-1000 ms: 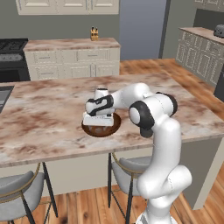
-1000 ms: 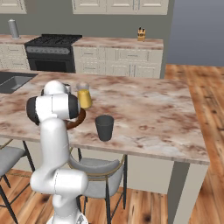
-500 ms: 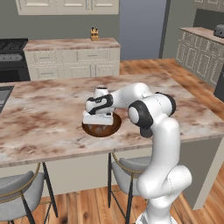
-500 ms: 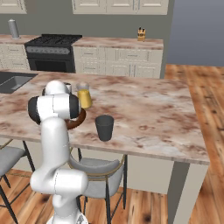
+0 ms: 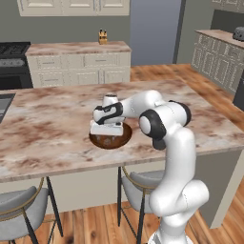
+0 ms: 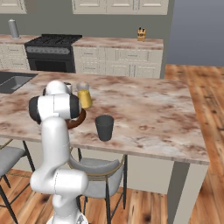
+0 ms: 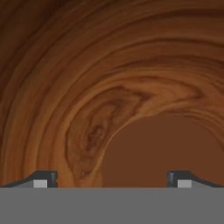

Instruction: There are two ice cubes in the ice bowl. Place both ice cubes in the glass cup.

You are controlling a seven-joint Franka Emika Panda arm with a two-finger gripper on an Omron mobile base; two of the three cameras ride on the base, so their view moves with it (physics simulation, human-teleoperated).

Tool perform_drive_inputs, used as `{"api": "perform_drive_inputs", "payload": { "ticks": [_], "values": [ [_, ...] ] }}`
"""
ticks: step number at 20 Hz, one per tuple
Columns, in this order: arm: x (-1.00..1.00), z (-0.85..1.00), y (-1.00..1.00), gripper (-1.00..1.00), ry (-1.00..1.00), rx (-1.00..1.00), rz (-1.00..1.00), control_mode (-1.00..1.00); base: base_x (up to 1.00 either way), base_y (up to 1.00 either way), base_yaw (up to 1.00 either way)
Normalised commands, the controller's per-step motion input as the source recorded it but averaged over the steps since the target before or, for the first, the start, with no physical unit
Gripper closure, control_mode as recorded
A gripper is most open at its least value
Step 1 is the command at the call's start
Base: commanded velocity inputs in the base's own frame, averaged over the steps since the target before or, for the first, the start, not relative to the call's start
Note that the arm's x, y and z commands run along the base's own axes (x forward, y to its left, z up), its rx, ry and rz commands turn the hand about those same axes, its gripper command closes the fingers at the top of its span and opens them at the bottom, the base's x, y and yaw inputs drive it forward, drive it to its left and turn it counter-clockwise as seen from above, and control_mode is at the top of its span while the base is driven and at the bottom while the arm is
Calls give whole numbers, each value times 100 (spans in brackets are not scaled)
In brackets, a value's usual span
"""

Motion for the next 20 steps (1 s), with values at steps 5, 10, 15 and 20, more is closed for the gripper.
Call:
{"api": "perform_drive_inputs", "payload": {
  "ticks": [5,10,15,20],
  "values": [
    [-7,0,0,-100,0,0,0,-100,0,0,0],
    [-37,-9,0,-100,0,0,0,-100,0,0,0],
    [-18,-19,0,-100,0,0,0,-100,0,0,0],
    [10,0,0,-100,-3,0,0,-100,0,0,0]
  ]
}}
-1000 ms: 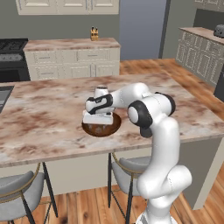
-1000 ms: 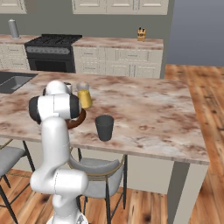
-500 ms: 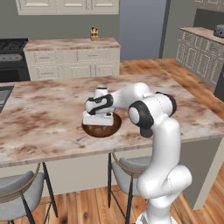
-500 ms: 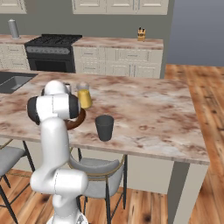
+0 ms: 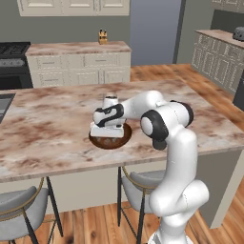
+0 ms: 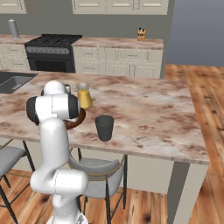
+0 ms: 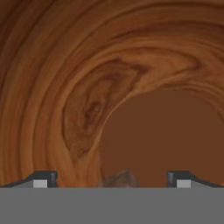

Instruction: There are two ice cubes in the ice bowl. Place both ice cubes in the glass cup.

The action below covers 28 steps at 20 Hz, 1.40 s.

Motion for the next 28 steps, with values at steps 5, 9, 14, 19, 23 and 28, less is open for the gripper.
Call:
{"api": "perform_drive_inputs", "payload": {
  "ticks": [5,9,14,19,23,28],
  "values": [
    [3,-14,0,-100,0,0,0,-100,0,0,0],
    [-6,-72,0,-100,2,-7,0,-100,0,0,0],
    [-7,-85,0,100,7,-12,0,-100,0,0,0],
    [0,-15,0,100,-1,-1,0,-100,0,0,0],
    [-19,0,-9,100,-2,0,0,-100,0,0,0],
    [-22,45,-24,100,-23,7,0,-100,0,0,0]
  ]
}}
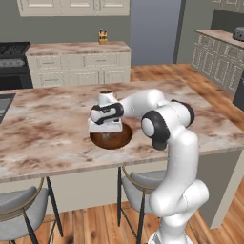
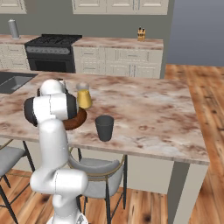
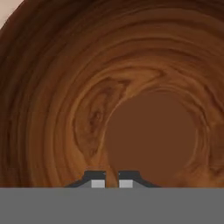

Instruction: There are two ice cubes in the ice bowl. Place both ice cubes in the glass cup.

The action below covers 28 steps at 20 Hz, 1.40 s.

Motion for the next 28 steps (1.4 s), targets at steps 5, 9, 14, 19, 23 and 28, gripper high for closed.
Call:
{"api": "perform_drive_inputs", "payload": {
  "ticks": [5,9,14,19,23,28],
  "values": [
    [-7,71,-38,100,-24,9,0,-100,0,0,0],
    [0,51,-65,100,-12,10,0,-100,0,0,0],
    [0,18,-94,100,-3,7,0,-100,0,0,0],
    [0,5,-94,100,0,2,0,-100,0,0,0],
    [8,15,-87,100,0,1,0,-100,0,0,0],
    [11,13,-77,100,0,1,0,-100,0,0,0]
  ]
}}
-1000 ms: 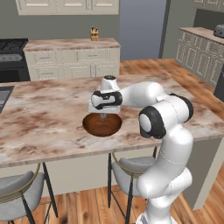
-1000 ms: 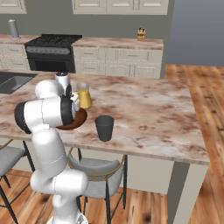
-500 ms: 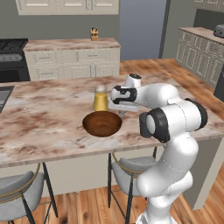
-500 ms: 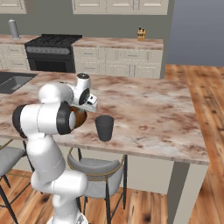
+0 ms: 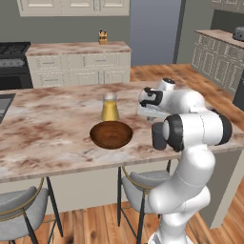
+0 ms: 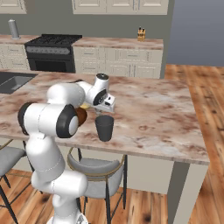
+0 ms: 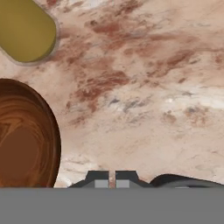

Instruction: There are two ice cubes in the ice bowl. Place both ice cubes in the glass cup.

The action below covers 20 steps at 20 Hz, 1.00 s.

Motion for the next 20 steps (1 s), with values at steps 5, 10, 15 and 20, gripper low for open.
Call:
{"api": "perform_drive_inputs", "payload": {
  "ticks": [5,10,15,20],
  "values": [
    [0,0,-27,100,0,0,0,-100,0,0,0],
    [-12,0,0,100,0,0,0,-100,0,0,0],
    [-20,9,-3,100,0,0,0,-100,0,0,0],
    [-12,0,-33,100,0,0,0,-100,0,0,0]
  ]
}}
